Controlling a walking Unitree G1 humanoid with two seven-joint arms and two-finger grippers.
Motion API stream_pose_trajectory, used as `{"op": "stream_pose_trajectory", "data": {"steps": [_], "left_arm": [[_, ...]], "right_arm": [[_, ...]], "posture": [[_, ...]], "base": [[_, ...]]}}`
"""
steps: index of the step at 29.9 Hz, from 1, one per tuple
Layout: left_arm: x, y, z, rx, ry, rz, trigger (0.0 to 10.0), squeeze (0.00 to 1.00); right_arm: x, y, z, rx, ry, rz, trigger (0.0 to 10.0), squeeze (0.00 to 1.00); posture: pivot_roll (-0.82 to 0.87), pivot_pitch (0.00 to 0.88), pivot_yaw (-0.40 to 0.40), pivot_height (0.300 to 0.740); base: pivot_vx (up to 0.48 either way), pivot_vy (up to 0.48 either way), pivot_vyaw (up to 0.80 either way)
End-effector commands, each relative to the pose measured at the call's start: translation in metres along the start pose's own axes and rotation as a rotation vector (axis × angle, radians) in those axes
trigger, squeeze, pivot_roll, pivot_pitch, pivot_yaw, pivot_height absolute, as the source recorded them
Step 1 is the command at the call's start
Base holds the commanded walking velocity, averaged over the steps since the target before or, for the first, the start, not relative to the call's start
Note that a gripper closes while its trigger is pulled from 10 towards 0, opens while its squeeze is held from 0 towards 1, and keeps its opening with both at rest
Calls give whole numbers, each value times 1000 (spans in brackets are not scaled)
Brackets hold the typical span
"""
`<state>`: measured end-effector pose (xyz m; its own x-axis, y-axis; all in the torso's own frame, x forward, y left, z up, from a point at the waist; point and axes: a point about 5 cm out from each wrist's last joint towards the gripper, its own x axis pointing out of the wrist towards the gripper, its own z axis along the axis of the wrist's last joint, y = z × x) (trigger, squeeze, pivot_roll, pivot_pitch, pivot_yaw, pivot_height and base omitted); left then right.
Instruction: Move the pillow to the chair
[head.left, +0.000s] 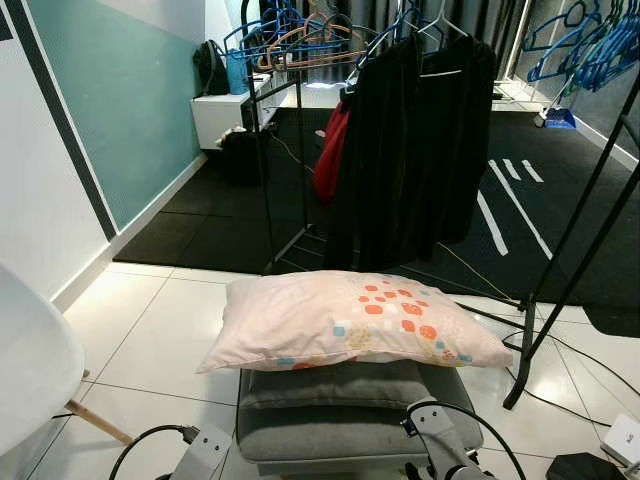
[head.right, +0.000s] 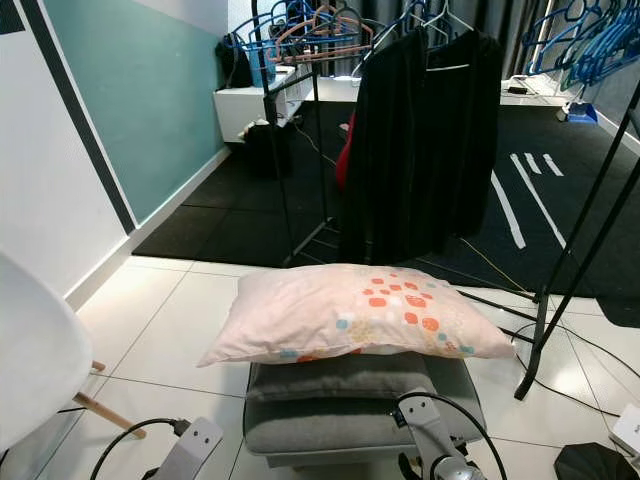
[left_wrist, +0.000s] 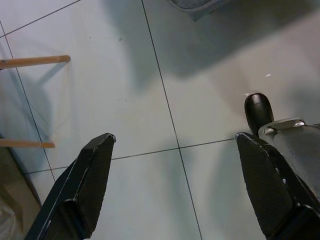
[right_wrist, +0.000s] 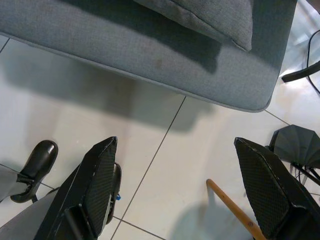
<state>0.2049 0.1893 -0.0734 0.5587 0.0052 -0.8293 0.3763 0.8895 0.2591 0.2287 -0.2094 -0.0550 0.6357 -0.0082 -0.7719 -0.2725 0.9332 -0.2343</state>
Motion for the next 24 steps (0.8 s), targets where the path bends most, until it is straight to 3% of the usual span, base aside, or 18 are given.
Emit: {"op": "stream_pose_trajectory", "data": {"steps": [1,24], "left_arm": [[-1,-1,-7,13,28,-1,10000,0],[-1,-4,-11,22,38,-12,10000,0]], "right_arm": [[-1,0,-4,4,14,2,10000,0],[-1,0,-9,-4,21,-7,10000,0]], "posture": [[-139,0,-13,740],[-125,0,-26,740]], "base": [[0,0,0],[0,0,0]]}}
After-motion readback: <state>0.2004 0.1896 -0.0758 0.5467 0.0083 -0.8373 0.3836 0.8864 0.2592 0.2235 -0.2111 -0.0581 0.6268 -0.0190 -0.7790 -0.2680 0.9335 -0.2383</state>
